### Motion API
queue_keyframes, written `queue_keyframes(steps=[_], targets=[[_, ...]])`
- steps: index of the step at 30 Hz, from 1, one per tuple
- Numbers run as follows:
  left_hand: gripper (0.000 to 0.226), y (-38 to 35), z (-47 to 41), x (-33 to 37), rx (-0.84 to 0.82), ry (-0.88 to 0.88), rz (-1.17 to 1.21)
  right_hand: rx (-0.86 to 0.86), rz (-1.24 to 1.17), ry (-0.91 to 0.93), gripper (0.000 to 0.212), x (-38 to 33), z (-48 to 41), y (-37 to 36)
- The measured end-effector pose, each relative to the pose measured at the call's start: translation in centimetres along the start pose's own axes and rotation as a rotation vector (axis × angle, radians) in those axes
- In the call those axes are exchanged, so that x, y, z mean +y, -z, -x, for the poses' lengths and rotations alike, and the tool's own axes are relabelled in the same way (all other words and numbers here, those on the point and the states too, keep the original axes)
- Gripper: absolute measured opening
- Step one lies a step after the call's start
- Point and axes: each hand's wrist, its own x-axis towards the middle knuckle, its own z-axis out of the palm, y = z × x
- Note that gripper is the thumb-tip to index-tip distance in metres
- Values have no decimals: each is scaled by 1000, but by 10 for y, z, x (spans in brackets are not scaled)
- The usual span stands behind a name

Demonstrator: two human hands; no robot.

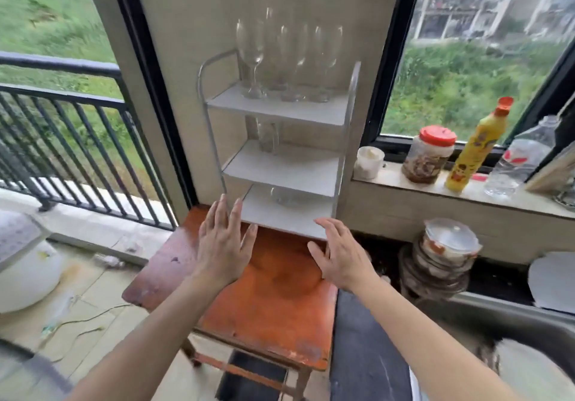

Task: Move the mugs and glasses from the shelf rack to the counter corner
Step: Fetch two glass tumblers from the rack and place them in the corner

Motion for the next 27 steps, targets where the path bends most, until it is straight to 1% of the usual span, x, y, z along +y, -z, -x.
queue_keyframes(steps=[3, 6, 8, 13, 17, 19, 20, 23, 25, 27], targets=[[64, -8, -23, -36, -43, -37, 5, -90, -91, -139, 55, -17, -26, -39], [65, -21, -31, -59, -79, -56, 31, -91, -250, -300, 60, -27, -62, -72], [66, -26, -33, -70, -98, -73, 53, -75, -345, -374, 64, -32, -87, -89], [75, -26, -42, -91, -171, -163, 70, -62, -451, -415, 69, -34, -146, -124], [73, -10, -57, -90, -151, -256, 104, -57, -504, -445, 57, -33, -167, -140], [67, -3, -69, -80, -113, -287, 168, -27, -526, -469, 47, -34, -169, -143], [65, 0, -78, -73, -97, -293, 211, -5, -534, -482, 46, -35, -169, -143], [60, -1, -105, -40, -82, -246, 373, 50, -517, -498, 40, -36, -157, -137], [60, -8, -126, -16, -154, -121, 587, 77, -513, -494, 30, -32, -143, -131], [64, -15, -144, 5, -231, 55, 811, 85, -507, -484, 20, -27, -128, -125]])
